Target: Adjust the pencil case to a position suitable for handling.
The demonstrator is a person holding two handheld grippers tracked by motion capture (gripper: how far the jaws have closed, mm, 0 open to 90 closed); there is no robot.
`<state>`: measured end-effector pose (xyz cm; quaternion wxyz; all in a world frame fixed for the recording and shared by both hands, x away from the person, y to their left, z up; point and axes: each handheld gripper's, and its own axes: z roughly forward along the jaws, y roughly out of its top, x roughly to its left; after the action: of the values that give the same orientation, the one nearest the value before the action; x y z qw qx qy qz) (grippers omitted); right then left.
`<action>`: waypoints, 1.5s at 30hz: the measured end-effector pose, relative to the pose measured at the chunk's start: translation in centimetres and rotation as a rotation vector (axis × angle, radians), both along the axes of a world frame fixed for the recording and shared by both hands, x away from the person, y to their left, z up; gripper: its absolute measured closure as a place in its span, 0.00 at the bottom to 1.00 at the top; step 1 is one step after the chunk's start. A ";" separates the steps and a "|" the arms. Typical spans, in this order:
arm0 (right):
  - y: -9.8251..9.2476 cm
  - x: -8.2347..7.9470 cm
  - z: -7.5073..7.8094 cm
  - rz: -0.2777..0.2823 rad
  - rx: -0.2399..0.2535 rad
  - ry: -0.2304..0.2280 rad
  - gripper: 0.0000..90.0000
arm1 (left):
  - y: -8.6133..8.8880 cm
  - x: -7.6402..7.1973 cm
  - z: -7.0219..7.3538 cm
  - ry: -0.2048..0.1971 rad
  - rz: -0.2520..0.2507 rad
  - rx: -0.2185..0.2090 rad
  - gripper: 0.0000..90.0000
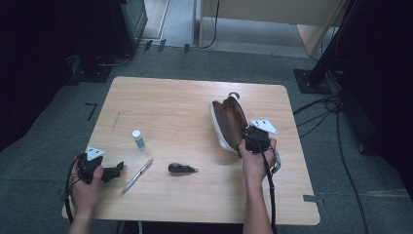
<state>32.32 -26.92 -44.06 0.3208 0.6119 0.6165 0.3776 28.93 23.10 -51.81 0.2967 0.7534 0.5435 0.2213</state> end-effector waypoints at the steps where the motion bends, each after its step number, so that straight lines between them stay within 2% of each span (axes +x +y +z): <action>1: 0.2 -0.1 0.2 0.025 0.021 -0.006 0.96 | 0.0 0.0 0.0 0.000 0.000 0.000 0.02; 3: 0.3 -0.2 0.2 0.037 0.029 -0.012 0.96 | 0.0 0.0 0.0 0.000 0.000 0.000 0.02; 4: 0.4 -0.2 0.3 0.063 0.061 -0.015 0.96 | 0.0 0.0 0.0 0.001 0.000 -0.001 0.02; 11: 1.6 -0.2 0.6 0.142 0.090 -0.018 0.96 | 0.0 0.0 0.0 0.000 0.000 -0.001 0.02; 20: 3.4 0.2 -0.2 0.166 0.127 0.002 0.96 | 0.0 0.0 0.0 0.000 0.000 -0.001 0.02; 21: 4.1 0.2 -0.4 0.182 0.144 0.009 0.96 | 0.0 0.0 0.0 0.000 0.000 -0.001 0.02; 27: 5.4 0.3 -0.9 0.210 0.175 0.020 0.96 | 0.0 0.0 0.0 0.001 -0.003 -0.002 0.02; 37: 5.4 0.5 -2.2 0.216 0.196 0.057 0.96 | 0.0 0.0 0.0 0.001 -0.005 -0.001 0.02; 40: 4.9 0.6 -2.6 0.211 0.237 0.069 0.95 | 0.0 0.0 0.0 0.001 -0.005 -0.001 0.02; 42: 4.6 0.8 -2.8 0.214 0.237 0.079 0.91 | 0.0 0.0 0.0 0.001 -0.005 -0.001 0.02; 43: 4.4 0.8 -2.8 0.223 0.248 0.081 0.85 | 0.0 0.0 0.0 0.001 -0.005 -0.001 0.02; 45: 4.3 0.8 -2.7 0.229 0.245 0.072 0.82 | 0.0 0.0 0.0 0.001 -0.005 -0.001 0.02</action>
<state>33.14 -22.58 -46.75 0.1764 0.5854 0.6424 0.4621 28.92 23.08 -51.81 0.2976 0.7546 0.5419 0.2199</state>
